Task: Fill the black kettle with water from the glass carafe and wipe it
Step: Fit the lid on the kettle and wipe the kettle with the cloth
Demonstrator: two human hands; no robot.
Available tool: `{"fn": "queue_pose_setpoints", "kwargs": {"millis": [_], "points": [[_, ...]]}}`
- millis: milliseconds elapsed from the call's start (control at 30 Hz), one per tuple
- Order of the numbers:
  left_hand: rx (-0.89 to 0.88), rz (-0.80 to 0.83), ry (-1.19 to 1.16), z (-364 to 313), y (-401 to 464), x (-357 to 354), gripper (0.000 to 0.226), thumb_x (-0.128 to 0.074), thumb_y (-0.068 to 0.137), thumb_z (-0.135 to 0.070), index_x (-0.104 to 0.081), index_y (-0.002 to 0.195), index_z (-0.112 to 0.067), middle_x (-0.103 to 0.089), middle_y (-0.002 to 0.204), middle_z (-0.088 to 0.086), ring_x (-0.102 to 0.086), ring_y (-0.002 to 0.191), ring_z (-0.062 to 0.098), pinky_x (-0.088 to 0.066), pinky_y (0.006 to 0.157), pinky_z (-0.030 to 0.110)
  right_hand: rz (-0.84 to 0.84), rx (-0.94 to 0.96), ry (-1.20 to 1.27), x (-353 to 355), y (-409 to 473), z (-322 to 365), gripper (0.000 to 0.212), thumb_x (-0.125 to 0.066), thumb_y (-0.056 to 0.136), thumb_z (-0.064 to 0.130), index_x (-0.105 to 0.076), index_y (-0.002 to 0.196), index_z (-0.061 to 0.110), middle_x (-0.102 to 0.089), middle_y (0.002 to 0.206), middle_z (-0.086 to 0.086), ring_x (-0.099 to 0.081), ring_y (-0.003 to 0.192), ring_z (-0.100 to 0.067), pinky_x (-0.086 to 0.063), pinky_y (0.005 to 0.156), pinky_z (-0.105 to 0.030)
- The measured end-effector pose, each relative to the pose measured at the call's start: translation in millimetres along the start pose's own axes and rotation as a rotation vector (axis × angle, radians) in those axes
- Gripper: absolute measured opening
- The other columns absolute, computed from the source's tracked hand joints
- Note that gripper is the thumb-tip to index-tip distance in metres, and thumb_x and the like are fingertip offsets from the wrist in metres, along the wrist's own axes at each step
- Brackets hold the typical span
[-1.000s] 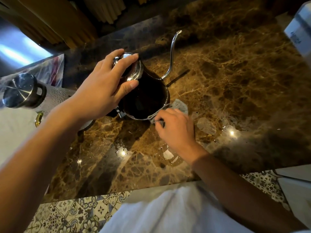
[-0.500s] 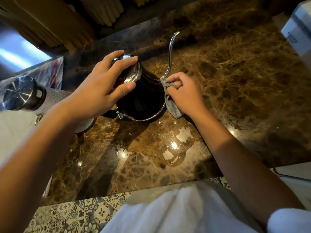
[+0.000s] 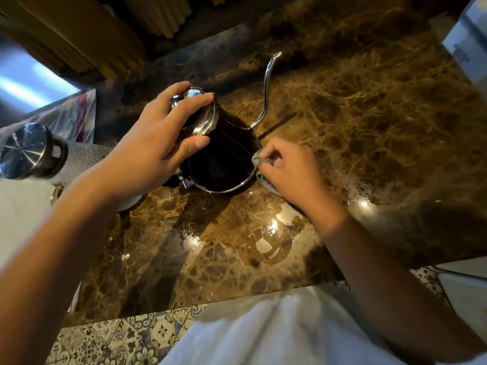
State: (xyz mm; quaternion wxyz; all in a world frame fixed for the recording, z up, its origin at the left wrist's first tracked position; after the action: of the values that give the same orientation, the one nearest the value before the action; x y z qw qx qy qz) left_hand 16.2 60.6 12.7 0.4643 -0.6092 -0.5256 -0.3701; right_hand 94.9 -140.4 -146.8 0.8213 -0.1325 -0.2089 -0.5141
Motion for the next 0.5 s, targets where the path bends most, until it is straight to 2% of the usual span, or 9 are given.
{"fn": "queue_pose_setpoints", "kwargs": {"millis": [67, 167, 267, 367, 433, 500], "points": [[0.011, -0.016, 0.000, -2.1, -1.2, -1.6, 0.069, -0.038, 0.098, -0.059, -0.025, 0.161, -0.034, -0.013, 0.170, 0.004, -0.023, 0.152, 0.033, -0.035, 0.117, 0.058, 0.006, 0.025, -0.014, -14.6, -25.8, 1.1, 0.016, -0.076, 0.090, 0.034, -0.062, 0.098, 0.035, -0.070, 0.077, 0.013, -0.070, 0.070, -0.010, -0.062, 0.060, -0.044], [0.034, -0.034, -0.013, -4.5, -1.6, -3.7, 0.069, -0.038, 0.097, -0.059, -0.025, 0.161, -0.035, -0.012, 0.170, 0.003, -0.021, 0.153, 0.034, -0.034, 0.118, 0.058, -0.028, 0.074, -0.114, -33.7, -50.8, 7.6, 0.010, -0.072, 0.094, 0.031, -0.063, 0.098, 0.032, -0.061, 0.063, 0.012, -0.062, 0.058, -0.014, -0.057, 0.054, -0.040], [0.039, -0.051, -0.039, -4.9, -1.7, -3.6, 0.065, -0.039, 0.100, -0.057, -0.027, 0.161, -0.035, -0.013, 0.170, 0.001, -0.020, 0.153, 0.031, -0.033, 0.119, 0.057, 0.021, 0.122, -0.179, -39.2, -53.1, 16.5, 0.003, -0.069, 0.096, 0.028, -0.066, 0.097, 0.029, -0.071, 0.074, 0.006, -0.065, 0.063, -0.022, -0.057, 0.058, -0.041], [0.045, -0.061, -0.057, -5.0, -3.0, -4.7, 0.063, -0.042, 0.102, -0.052, -0.028, 0.160, -0.035, -0.012, 0.171, 0.000, -0.018, 0.154, 0.029, -0.031, 0.120, 0.058, 0.098, 0.095, -0.140, -27.4, -46.0, 19.6, 0.007, -0.072, 0.092, 0.034, -0.066, 0.093, 0.030, -0.071, 0.077, 0.008, -0.066, 0.066, -0.017, -0.058, 0.059, -0.039], [0.047, -0.057, -0.058, -5.0, -3.5, -5.2, 0.062, -0.042, 0.102, -0.054, -0.028, 0.160, -0.035, -0.012, 0.171, -0.001, -0.018, 0.154, 0.029, -0.032, 0.120, 0.058, 0.020, 0.038, -0.056, -11.7, -36.8, 17.6, 0.016, -0.066, 0.088, 0.044, -0.060, 0.086, 0.030, -0.063, 0.069, 0.010, -0.061, 0.061, -0.013, -0.054, 0.053, -0.037], [0.040, -0.052, -0.060, -5.5, -3.8, -4.2, 0.064, -0.040, 0.101, -0.057, -0.028, 0.160, -0.036, -0.012, 0.170, 0.000, -0.018, 0.154, 0.030, -0.033, 0.119, 0.059, -0.054, -0.005, 0.018, -0.1, -23.7, 14.1, 0.015, -0.059, 0.083, 0.043, -0.057, 0.085, 0.028, -0.058, 0.066, 0.010, -0.058, 0.061, -0.014, -0.054, 0.054, -0.042]]}}
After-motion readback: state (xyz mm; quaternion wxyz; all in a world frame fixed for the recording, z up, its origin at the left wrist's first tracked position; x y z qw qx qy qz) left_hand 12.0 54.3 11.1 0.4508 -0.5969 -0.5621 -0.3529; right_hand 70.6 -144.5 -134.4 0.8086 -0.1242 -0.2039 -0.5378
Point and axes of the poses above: each hand's wrist, its own y-axis towards the middle knuckle, its own x-axis out of the back of the hand, z = x × y, the point moved 3 cm from there along y, towards the middle knuckle
